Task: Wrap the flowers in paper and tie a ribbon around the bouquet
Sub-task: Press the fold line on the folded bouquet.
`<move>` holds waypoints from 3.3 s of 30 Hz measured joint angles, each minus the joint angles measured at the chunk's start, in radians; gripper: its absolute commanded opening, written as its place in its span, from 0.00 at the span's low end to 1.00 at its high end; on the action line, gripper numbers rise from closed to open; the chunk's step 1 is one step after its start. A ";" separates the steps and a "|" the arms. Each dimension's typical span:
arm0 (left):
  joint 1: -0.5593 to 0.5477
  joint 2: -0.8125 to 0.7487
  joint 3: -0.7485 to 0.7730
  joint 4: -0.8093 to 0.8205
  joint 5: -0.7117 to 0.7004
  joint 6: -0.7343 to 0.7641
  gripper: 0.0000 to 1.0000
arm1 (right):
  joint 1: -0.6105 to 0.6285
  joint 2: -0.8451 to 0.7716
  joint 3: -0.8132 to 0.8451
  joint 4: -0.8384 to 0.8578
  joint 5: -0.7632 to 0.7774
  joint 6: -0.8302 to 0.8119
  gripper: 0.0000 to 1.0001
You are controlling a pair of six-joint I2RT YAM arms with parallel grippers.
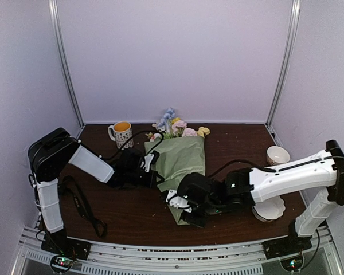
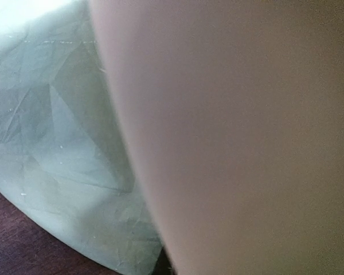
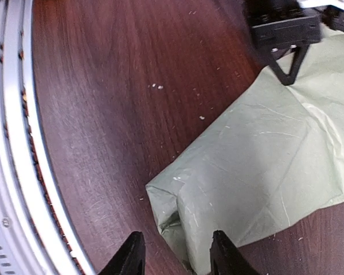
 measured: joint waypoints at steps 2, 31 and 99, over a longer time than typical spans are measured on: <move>0.000 0.000 0.000 0.001 0.002 0.000 0.00 | 0.032 0.099 0.045 -0.027 0.054 -0.040 0.42; 0.002 0.000 0.000 0.000 0.007 0.001 0.00 | 0.046 0.208 0.128 -0.114 0.148 -0.159 0.36; 0.017 0.033 0.036 -0.001 0.056 0.023 0.00 | -0.201 0.145 0.042 0.104 -0.403 0.089 0.13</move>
